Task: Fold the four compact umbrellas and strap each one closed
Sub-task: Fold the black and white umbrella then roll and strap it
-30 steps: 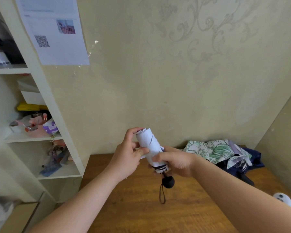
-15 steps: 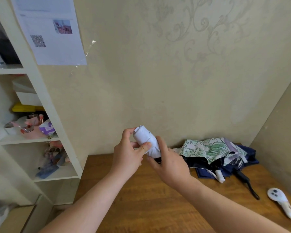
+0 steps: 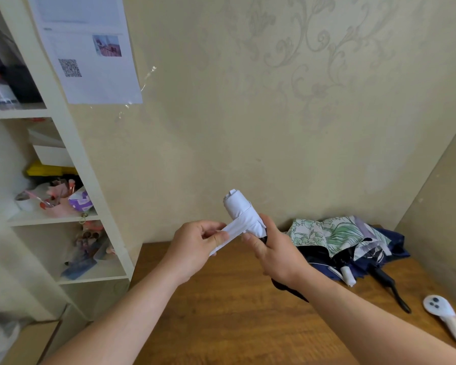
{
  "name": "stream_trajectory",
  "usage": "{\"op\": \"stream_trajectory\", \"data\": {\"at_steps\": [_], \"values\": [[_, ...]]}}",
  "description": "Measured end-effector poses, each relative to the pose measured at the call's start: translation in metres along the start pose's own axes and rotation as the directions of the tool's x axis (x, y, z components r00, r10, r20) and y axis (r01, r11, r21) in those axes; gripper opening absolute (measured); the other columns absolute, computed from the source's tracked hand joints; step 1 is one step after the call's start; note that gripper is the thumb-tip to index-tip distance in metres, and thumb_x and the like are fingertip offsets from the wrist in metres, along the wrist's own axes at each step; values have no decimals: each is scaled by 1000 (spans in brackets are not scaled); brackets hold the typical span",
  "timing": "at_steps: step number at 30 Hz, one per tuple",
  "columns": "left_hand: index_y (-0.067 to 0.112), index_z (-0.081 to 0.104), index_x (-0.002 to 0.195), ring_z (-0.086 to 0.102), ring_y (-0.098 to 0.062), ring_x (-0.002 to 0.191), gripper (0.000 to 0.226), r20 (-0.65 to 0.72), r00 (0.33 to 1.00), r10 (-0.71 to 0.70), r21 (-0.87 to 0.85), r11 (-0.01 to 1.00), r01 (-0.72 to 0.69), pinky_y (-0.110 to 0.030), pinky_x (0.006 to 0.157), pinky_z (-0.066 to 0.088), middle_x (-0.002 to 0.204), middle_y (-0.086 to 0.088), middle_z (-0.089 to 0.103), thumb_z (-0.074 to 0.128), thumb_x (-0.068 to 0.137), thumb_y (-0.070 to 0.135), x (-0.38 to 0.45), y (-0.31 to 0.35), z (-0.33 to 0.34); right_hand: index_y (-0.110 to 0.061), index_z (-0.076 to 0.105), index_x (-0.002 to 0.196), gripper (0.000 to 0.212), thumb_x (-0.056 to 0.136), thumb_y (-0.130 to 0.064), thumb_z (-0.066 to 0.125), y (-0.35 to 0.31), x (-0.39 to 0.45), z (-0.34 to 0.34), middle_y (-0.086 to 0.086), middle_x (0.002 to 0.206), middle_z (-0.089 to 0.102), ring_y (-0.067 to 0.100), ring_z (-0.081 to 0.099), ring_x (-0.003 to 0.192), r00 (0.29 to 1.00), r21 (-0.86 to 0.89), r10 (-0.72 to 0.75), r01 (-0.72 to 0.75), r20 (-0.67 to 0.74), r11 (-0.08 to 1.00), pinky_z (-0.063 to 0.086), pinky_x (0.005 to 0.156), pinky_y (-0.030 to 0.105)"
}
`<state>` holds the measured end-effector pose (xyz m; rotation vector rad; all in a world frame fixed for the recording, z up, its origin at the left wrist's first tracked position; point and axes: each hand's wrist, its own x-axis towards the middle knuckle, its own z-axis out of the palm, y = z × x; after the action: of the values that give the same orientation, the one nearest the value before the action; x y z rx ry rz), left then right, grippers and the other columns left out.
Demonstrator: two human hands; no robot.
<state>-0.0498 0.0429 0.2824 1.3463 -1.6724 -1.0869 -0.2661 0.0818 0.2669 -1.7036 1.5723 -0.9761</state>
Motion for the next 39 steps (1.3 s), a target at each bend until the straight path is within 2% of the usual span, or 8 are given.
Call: {"op": "stream_trajectory", "data": {"at_steps": [6,10,15,21,25,29,33,39], "values": [[32,78,94,69,-7,85,14,-17,999,47,78,996,-46,-28,77,53,88,16,76,67,103,35,6,-1,-2,-42,50,121,25,101,-56,57,-16,-8,4,-11,81,67,19,68,78,998,105,14,-21,69,994,59,56,42],[27,73,96,64,-2,80,18,30,999,13,-6,1000,-12,-25,76,48,79,18,71,60,107,33,6,1,1,-30,54,119,27,104,-52,55,-30,-14,7,4,76,58,19,46,49,978,355,101,-162,183,921,46,48,34],[9,59,92,54,-11,76,24,114,986,120,-184,978,-98,-34,80,45,76,3,61,59,108,28,1,3,0,-14,56,102,34,110,-43,40,-43,-17,-5,11,72,53,17,27,45,896,553,142,-378,422,743,39,49,29],[11,65,85,63,-11,74,19,-12,993,120,-233,965,-120,-38,79,55,75,3,69,78,95,20,1,10,-1,-15,58,122,35,109,-45,45,-37,-17,0,17,93,68,29,60,59,908,541,181,-376,379,752,59,62,43],[23,72,81,74,-13,81,18,-99,992,76,-57,995,-82,-41,81,62,82,6,77,85,88,34,2,6,2,-45,43,143,36,107,-46,45,-26,-14,9,9,97,73,24,71,73,983,259,139,-165,118,952,64,74,49],[24,72,75,71,-8,76,25,-197,980,-2,98,995,21,-30,68,57,77,10,75,84,84,43,2,7,15,-39,27,148,42,107,-50,34,-18,-11,26,1,91,69,25,64,82,999,-278,-2,-7,-34,961,52,71,45],[17,70,74,70,-11,71,29,-185,977,-105,120,984,129,-27,61,52,74,5,75,84,83,41,3,-3,28,-38,35,118,32,95,-59,31,-4,-5,39,0,86,66,27,62,78,992,-306,123,-116,4,945,52,69,45],[13,65,71,57,-8,61,38,-59,983,-175,186,965,183,-27,60,44,67,5,66,80,86,44,4,-24,36,-41,36,123,43,87,-64,37,15,-12,45,0,87,72,24,67,74,956,-207,258,-227,140,952,54,70,44]]}}
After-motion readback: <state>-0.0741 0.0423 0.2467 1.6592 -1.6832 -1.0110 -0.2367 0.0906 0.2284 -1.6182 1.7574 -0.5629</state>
